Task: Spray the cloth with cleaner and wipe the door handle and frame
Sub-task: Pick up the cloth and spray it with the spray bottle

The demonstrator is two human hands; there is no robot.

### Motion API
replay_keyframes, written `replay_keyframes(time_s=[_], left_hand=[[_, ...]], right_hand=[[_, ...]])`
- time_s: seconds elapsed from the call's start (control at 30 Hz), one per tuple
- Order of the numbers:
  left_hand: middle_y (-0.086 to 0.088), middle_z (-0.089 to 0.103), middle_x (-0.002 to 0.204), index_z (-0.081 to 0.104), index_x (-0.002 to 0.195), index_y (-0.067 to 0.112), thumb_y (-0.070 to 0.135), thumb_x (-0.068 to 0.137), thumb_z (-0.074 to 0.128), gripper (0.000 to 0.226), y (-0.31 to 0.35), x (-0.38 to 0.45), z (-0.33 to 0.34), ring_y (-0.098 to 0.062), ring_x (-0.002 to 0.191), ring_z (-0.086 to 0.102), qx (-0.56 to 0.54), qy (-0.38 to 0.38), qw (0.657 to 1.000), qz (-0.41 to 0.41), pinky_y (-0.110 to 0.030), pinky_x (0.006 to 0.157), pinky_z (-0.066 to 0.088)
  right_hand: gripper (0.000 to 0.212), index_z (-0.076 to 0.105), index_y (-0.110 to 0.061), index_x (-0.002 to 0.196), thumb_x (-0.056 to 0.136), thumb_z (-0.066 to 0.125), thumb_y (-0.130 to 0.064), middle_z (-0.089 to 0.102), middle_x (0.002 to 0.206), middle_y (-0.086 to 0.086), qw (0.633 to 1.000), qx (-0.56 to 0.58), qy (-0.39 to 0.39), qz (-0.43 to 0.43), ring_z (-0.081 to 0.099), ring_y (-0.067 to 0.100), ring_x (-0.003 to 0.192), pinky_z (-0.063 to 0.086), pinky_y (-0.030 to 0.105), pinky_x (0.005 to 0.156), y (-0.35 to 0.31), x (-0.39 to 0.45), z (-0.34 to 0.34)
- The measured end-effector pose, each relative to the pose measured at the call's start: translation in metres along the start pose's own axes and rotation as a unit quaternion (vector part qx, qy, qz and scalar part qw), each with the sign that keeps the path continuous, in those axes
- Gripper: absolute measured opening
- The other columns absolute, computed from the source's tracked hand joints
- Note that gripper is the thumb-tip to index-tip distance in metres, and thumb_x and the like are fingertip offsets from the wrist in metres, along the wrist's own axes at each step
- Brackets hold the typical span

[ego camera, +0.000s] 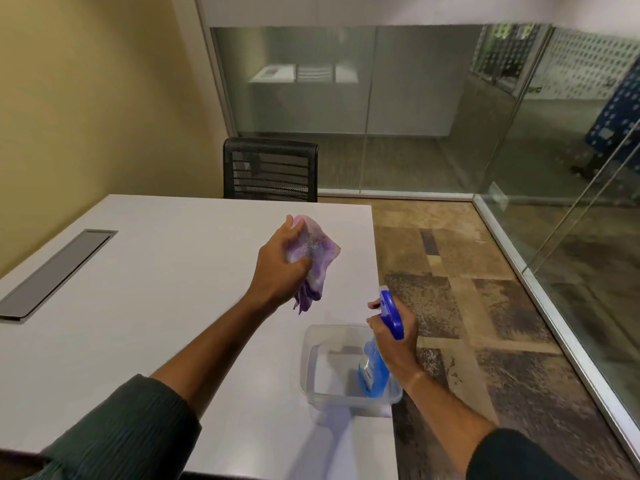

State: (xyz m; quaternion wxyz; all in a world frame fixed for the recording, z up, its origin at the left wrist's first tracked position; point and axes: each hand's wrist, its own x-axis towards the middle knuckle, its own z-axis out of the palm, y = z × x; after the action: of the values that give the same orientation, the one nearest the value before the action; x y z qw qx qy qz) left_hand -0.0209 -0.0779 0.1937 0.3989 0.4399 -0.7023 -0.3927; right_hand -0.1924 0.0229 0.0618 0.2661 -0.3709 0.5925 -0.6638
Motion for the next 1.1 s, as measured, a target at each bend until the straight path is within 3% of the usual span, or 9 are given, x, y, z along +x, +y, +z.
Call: replay_keyframes(time_s=[0.17,0.3,0.43,0.53,0.63,0.8,0.87,1.0,1.1], left_hand=[[0.024,0.044,0.120,0.049,0.141,0.014,0.007,0.090,0.062,0.052,-0.004,-0.001,0.005,0.024,0.096,0.051,-0.006,0.000,1.000,0.019,0.002,0.076,0.041],[0.018,0.039,0.130,0.047,0.143,0.014,0.009,0.090,0.063,0.055,-0.006,0.001,0.007,0.009,0.114,0.045,-0.003,0.000,1.000,0.017,-0.003,0.086,0.039],[0.019,0.044,0.117,0.051,0.137,0.010,0.008,0.090,0.063,0.049,-0.008,-0.001,0.011,0.027,0.090,0.051,-0.009,-0.001,0.999,0.032,0.007,0.068,0.038],[0.017,0.042,0.124,0.049,0.140,0.012,0.009,0.090,0.063,0.052,-0.012,0.000,0.013,0.018,0.098,0.049,-0.007,-0.002,1.000,0.030,0.007,0.071,0.037],[0.018,0.040,0.127,0.047,0.142,0.013,0.003,0.090,0.061,0.054,-0.013,0.000,0.014,0.013,0.101,0.046,-0.014,-0.010,0.999,0.027,0.008,0.072,0.037],[0.035,0.042,0.110,0.052,0.135,0.013,-0.001,0.091,0.057,0.047,-0.009,0.002,0.015,0.031,0.090,0.049,-0.054,-0.025,0.997,0.039,0.006,0.070,0.038],[0.036,0.042,0.106,0.052,0.128,0.020,0.001,0.093,0.057,0.041,-0.005,0.004,0.016,0.036,0.089,0.046,-0.064,-0.030,0.996,0.047,0.005,0.068,0.039],[0.034,0.047,0.109,0.052,0.124,0.028,0.008,0.094,0.060,0.037,0.004,0.009,0.013,0.029,0.093,0.052,-0.069,-0.060,0.994,0.066,0.002,0.069,0.043],[0.019,0.046,0.137,0.048,0.138,0.024,0.012,0.092,0.064,0.051,0.011,0.013,0.010,0.005,0.114,0.054,-0.043,-0.118,0.988,0.085,-0.009,0.088,0.047]], right_hand=[[0.027,0.061,-0.023,0.095,0.073,0.060,-0.009,0.066,0.088,-0.005,0.999,-0.003,0.032,-0.009,0.062,0.005,0.070,0.054,0.020,0.057,0.005,-0.002,0.002],[0.027,0.061,-0.017,0.100,0.074,0.060,-0.010,0.064,0.091,0.001,1.000,-0.008,0.027,-0.013,0.062,0.003,0.072,0.054,0.018,0.059,0.006,-0.003,0.002],[0.026,0.059,-0.023,0.098,0.079,0.063,-0.005,0.063,0.092,0.001,1.000,-0.005,0.017,0.002,0.062,0.002,0.075,0.054,0.017,0.062,0.006,-0.002,0.003],[0.029,0.060,-0.023,0.093,0.084,0.064,0.003,0.063,0.088,0.003,1.000,-0.017,0.007,-0.005,0.062,0.004,0.073,0.054,0.018,0.063,0.005,-0.001,0.002],[0.033,0.058,-0.031,0.097,0.083,0.071,-0.005,0.063,0.094,0.000,0.998,-0.054,-0.024,0.001,0.063,0.011,0.080,0.056,0.021,0.069,0.004,-0.003,-0.004],[0.086,0.033,-0.053,0.129,0.075,0.069,0.002,0.047,0.127,-0.011,0.972,-0.140,-0.184,0.046,0.053,0.010,0.111,0.052,0.017,0.080,-0.002,-0.003,-0.034],[0.095,0.020,-0.044,0.144,0.076,0.069,0.000,0.032,0.147,-0.011,0.959,-0.182,-0.211,0.055,0.039,0.012,0.131,0.048,0.030,0.098,-0.012,-0.001,-0.050],[0.093,0.014,-0.035,0.151,0.072,0.063,-0.026,0.020,0.157,-0.005,0.968,-0.216,-0.120,0.035,0.021,0.013,0.141,0.027,0.043,0.112,-0.052,0.009,-0.070],[0.090,0.019,-0.031,0.150,0.069,0.059,-0.032,0.025,0.157,-0.001,0.975,-0.215,-0.051,-0.015,0.028,0.017,0.140,0.031,0.047,0.111,-0.091,0.023,-0.065]])
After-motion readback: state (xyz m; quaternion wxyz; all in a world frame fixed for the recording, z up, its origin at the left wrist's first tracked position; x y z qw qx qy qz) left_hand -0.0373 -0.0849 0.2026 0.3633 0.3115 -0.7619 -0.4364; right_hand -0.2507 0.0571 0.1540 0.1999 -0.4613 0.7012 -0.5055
